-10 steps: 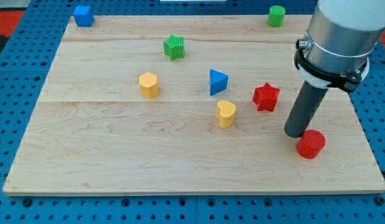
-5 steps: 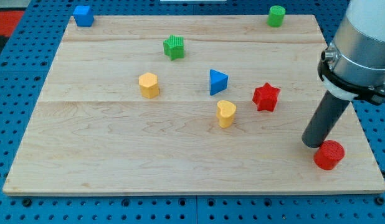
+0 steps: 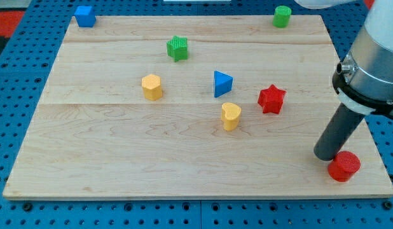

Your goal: Slide the red circle to the bottom right of the board

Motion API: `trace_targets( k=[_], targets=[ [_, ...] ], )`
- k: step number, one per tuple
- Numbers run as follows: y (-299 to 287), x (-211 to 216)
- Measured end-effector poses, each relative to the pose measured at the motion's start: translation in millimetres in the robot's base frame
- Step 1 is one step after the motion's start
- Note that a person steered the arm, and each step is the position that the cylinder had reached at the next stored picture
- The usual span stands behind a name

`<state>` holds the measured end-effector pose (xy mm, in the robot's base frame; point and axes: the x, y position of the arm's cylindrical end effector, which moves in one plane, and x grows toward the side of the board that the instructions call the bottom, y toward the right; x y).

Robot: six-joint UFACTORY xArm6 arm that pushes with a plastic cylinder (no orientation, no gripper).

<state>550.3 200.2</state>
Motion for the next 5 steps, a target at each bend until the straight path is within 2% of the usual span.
trace_targets(
  k=[5],
  targets=[
    [14,3]
  ],
)
